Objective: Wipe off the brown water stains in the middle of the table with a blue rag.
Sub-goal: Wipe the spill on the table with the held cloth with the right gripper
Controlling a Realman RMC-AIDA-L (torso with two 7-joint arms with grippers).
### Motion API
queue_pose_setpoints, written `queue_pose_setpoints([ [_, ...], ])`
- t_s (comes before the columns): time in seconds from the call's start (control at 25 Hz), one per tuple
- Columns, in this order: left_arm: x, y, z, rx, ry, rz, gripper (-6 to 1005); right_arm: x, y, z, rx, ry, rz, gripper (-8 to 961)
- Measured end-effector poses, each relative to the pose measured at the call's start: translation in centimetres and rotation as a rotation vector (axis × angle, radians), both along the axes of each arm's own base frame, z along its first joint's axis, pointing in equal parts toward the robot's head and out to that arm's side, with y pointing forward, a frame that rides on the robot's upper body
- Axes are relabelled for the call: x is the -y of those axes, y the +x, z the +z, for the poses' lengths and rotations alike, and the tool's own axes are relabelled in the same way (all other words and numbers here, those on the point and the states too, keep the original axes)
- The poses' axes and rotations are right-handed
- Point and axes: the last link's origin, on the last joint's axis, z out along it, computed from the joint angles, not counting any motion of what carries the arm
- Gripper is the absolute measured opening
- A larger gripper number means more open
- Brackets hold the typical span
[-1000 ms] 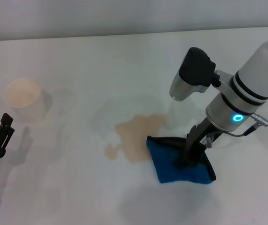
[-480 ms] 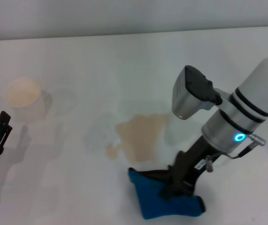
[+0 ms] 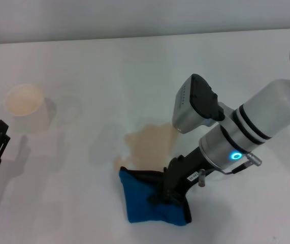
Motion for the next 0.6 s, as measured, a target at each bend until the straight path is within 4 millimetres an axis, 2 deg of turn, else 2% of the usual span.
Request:
queue_pose_setpoints([
  [0.2,0.0,-0.1,0.1,-0.003,0.003,0.003,785,-0.1,-0.5,-0.6,-0.062,0.042,0.013,84],
  [0.6,-0.3,-0.2,0.3,0.004,0.012,0.007,786,-2.5,0.1,-0.7,-0.048,0.218,0.025,91],
])
